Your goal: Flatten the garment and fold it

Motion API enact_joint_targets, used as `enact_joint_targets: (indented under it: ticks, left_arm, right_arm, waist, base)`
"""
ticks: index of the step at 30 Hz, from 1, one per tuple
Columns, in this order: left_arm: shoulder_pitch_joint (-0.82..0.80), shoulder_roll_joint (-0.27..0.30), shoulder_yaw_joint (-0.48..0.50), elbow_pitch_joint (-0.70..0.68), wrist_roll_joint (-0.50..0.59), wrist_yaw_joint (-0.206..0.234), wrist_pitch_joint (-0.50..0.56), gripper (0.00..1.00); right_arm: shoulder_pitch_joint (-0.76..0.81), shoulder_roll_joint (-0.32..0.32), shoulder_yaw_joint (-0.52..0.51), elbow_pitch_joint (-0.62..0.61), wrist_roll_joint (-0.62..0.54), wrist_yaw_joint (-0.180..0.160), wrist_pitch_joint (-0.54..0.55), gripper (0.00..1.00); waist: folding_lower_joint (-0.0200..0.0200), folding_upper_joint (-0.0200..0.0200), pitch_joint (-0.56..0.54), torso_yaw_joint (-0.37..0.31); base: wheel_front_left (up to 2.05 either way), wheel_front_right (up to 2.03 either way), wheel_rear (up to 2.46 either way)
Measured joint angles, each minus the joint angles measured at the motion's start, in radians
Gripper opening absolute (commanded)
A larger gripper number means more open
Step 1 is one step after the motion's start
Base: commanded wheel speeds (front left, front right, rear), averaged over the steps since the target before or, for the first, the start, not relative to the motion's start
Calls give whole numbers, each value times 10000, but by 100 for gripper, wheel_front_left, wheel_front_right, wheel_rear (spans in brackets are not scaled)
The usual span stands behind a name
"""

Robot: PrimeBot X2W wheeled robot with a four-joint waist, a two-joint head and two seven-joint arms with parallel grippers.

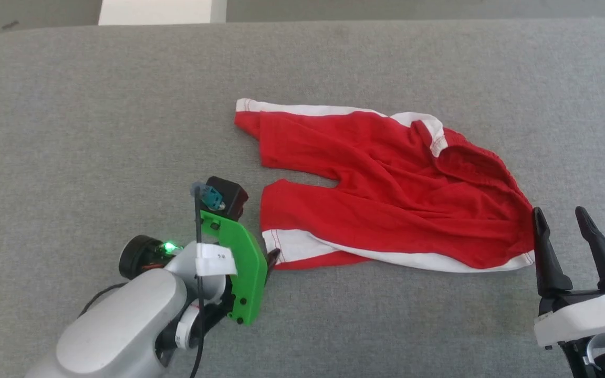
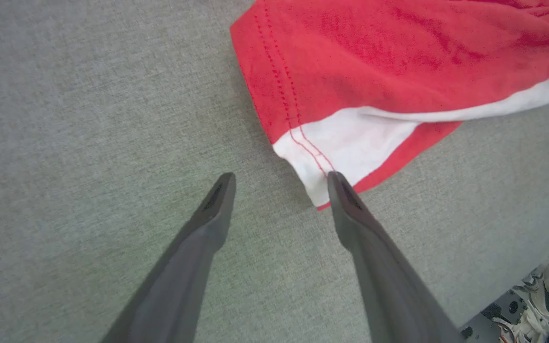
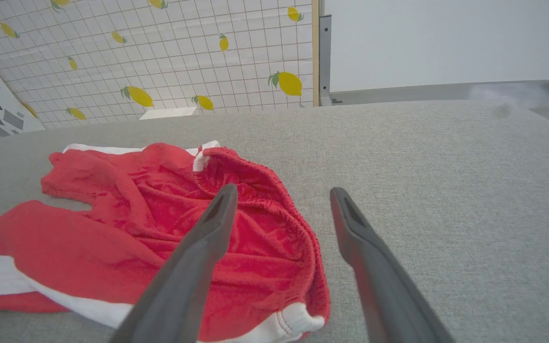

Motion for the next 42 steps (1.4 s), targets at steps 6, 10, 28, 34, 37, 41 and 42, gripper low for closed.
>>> enact_joint_targets:
  ticks: [6, 10, 28, 34, 37, 41, 42]
  left_arm:
    - [-65, -77, -19, 316, 8, -4, -46, 100]
    - [-65, -125, -25, 380, 8, -36, -153, 100]
    - [-37, -349, -117, 635, -8, -428, -675, 0]
    - [19, -349, -40, 633, -6, -456, -1068, 0]
    - [92, -330, 84, 575, 8, -368, -1400, 0]
    - [269, -263, 173, 447, 98, -263, -1664, 0]
    - [320, -238, 176, 372, 100, -224, -1689, 0]
  right_arm:
    - [-25, 42, 2, 19, -8, 0, -52, 100]
    - [-31, 61, -4, 59, -77, 0, -54, 100]
    - [-32, 102, -86, 284, -203, 0, -35, 100]
    - [-24, 35, -188, 309, -280, 0, 81, 100]
    - [15, -52, -142, 366, -276, 0, 428, 100]
    - [356, -359, 4, 571, -6, 0, 1455, 100]
    - [491, -520, 111, 608, 46, 0, 1848, 100]
  waist:
    - [0, 0, 179, -120]
    - [0, 0, 235, -152]
    - [0, 0, 116, -29]
    - [0, 0, -50, 70]
    - [0, 0, -162, 126]
    - [0, 0, -291, 237]
    - [0, 0, -324, 274]
  base:
    - [0, 0, 0]
    - [0, 0, 0]
    - [0, 0, 0]
    - [0, 0, 0]
    - [0, 0, 0]
    - [0, 0, 0]
    - [0, 0, 0]
